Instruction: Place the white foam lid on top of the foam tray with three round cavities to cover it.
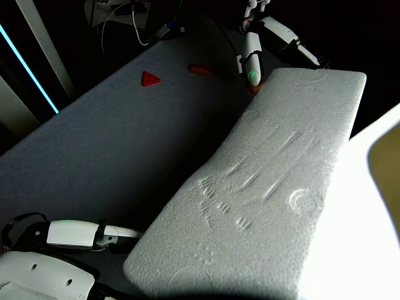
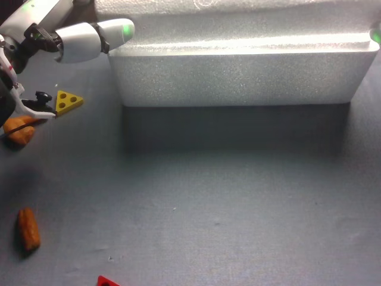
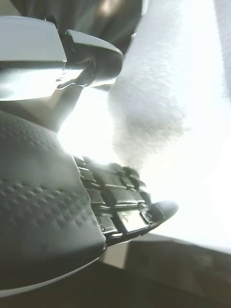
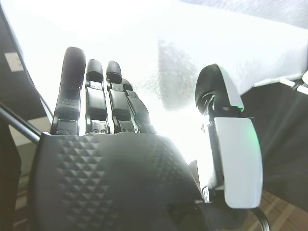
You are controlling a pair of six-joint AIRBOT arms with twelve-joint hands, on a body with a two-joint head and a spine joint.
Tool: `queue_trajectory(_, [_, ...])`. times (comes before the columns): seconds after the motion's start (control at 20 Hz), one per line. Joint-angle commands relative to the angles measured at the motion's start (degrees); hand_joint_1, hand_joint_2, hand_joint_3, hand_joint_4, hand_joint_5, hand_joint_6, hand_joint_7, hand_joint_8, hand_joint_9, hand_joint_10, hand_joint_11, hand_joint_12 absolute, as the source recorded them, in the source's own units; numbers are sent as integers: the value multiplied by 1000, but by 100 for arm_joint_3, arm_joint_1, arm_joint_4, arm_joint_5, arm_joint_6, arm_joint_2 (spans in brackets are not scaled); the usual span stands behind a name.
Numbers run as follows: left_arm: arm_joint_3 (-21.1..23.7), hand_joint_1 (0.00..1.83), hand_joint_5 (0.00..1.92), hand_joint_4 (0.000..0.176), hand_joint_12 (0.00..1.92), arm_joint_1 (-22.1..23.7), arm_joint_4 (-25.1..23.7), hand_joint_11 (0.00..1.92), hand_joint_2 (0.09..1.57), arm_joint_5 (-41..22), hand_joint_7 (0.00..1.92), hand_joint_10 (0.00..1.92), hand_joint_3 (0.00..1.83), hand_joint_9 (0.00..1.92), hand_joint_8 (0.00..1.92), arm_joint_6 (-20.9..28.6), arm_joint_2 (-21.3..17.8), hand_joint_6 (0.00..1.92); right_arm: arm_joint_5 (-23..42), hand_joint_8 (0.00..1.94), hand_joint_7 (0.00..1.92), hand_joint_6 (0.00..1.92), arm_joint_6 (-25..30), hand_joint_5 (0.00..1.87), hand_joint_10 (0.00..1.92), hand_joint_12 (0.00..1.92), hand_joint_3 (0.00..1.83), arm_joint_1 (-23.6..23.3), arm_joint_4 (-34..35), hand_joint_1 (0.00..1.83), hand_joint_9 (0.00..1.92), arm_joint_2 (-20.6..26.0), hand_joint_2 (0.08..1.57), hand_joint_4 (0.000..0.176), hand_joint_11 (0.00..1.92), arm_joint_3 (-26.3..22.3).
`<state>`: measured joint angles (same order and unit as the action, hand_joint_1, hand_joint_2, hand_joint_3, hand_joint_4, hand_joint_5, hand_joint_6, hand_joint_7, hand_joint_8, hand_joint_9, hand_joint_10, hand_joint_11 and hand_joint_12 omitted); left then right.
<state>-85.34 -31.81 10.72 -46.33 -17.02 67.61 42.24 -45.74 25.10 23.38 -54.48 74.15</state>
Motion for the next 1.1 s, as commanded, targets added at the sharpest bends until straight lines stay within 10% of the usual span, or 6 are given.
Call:
queue_trajectory(0.0, [50, 540, 158, 0, 692, 86, -626, 0, 1118, -632, 0, 0, 0, 0, 0, 28, 100, 1, 603, 0, 0, 0, 0, 0, 0, 1921, 0, -113, -587, 472, 0, -46, 1176, 0, 0, -40])
queue_trajectory(0.35, [-69, 523, 135, 0, 635, 107, -582, 0, 1141, -438, 0, 0, 1, 0, 0, 36, 143, 1, 426, 635, 338, 858, 0, 425, 1029, 1921, 6, -117, -469, 583, 0, -169, 1191, 0, 0, 70])
queue_trajectory(0.4, [-122, 515, 119, 0, 639, 113, -563, 0, 1143, -365, 0, 0, 1, 0, 0, 36, 173, 0, 360, 357, 121, 747, 0, 455, 298, 1898, 9, -117, -434, 589, 0, -180, 1202, 0, 0, 125])
queue_trajectory(0.5, [-178, 506, 98, 0, 642, 106, -504, 0, 1140, -306, 0, 0, 0, 0, 0, 37, 205, 0, 256, 154, 24, 614, 0, 35, 76, 1505, 4, -117, -422, 539, 0, -180, 1217, 0, 0, 205])
queue_trajectory(0.65, [-290, 495, 76, 0, 552, 137, -454, 0, 1136, -183, 0, 0, 0, 0, 0, 39, 266, 2, 162, 161, 103, 371, 0, 0, 495, 1563, 3, -117, -362, 535, 0, -196, 1237, 0, 0, 289])
queue_trajectory(1.05, [-410, 481, 15, 0, 493, 104, -268, 0, 1103, -6, 0, 0, 0, 0, 0, -21, 299, 0, 59, 166, 83, 295, -3, 0, 526, 1619, 0, -117, -288, 504, 0, -245, 1265, 0, 0, 369])
